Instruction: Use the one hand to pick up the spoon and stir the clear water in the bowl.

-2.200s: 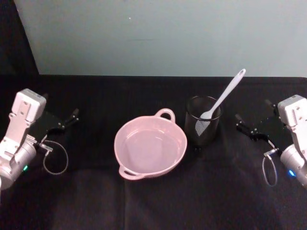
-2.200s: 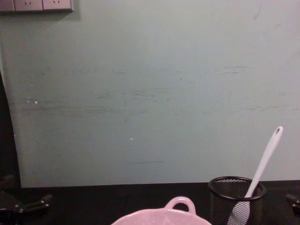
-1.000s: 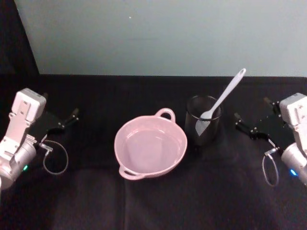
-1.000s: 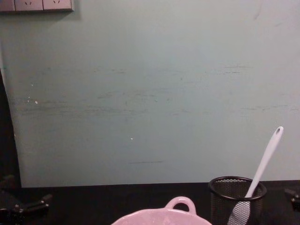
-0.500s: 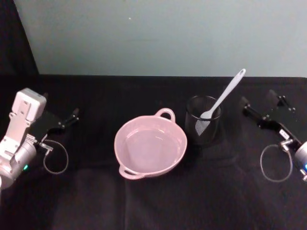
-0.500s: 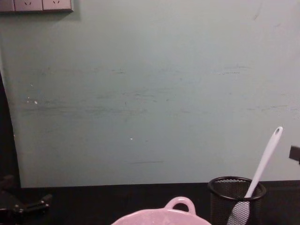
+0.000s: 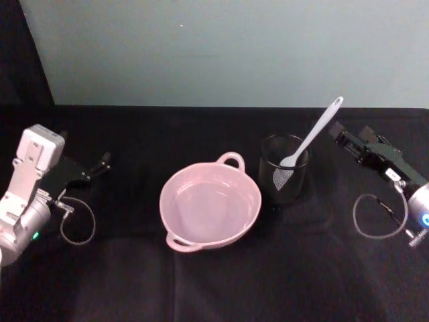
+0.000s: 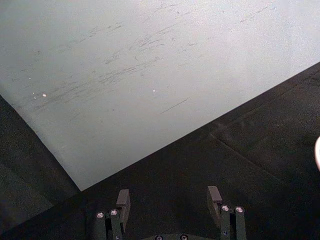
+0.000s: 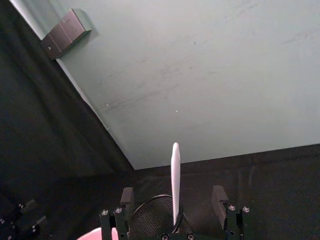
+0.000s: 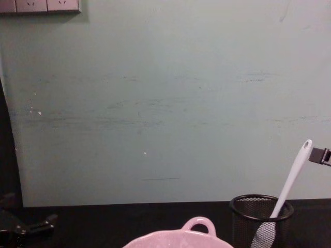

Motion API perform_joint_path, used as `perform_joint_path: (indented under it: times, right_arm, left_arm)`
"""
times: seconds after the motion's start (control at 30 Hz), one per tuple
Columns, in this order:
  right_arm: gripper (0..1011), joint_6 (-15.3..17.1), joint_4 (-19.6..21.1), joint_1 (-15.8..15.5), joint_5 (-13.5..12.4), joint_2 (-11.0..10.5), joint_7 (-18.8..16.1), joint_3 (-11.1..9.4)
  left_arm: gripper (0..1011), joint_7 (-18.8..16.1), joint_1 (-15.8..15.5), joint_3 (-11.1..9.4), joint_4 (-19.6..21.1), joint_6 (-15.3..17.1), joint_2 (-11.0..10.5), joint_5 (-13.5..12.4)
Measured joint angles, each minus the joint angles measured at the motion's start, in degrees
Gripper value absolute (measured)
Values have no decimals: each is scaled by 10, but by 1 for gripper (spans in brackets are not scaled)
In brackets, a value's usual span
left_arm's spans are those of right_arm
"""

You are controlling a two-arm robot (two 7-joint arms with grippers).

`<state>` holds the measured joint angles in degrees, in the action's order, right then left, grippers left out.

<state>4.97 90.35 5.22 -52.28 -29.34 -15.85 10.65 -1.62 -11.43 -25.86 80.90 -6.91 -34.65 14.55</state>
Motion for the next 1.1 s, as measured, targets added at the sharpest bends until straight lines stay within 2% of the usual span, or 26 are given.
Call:
perform_joint_path:
  times: [0.23,0.47,0.63,0.83,1.1]
  right_arm:
    - [1004,53,-18,41,-34,3,21,10]
    - [1004,78,-42,83,-36,2,37,35]
    - [1004,82,-55,104,-30,1,37,52]
    - [1004,75,-74,125,-9,2,35,70]
    - [1004,70,-89,137,2,6,26,75]
  left_arm:
    - [1011,0,0,0,0,0,0,0]
    - [1011,0,0,0,0,0,0,0]
    - [1011,0,0,0,0,0,0,0]
    - [1011,0,0,0,0,0,0,0]
    - [1011,0,0,0,0,0,0,0]
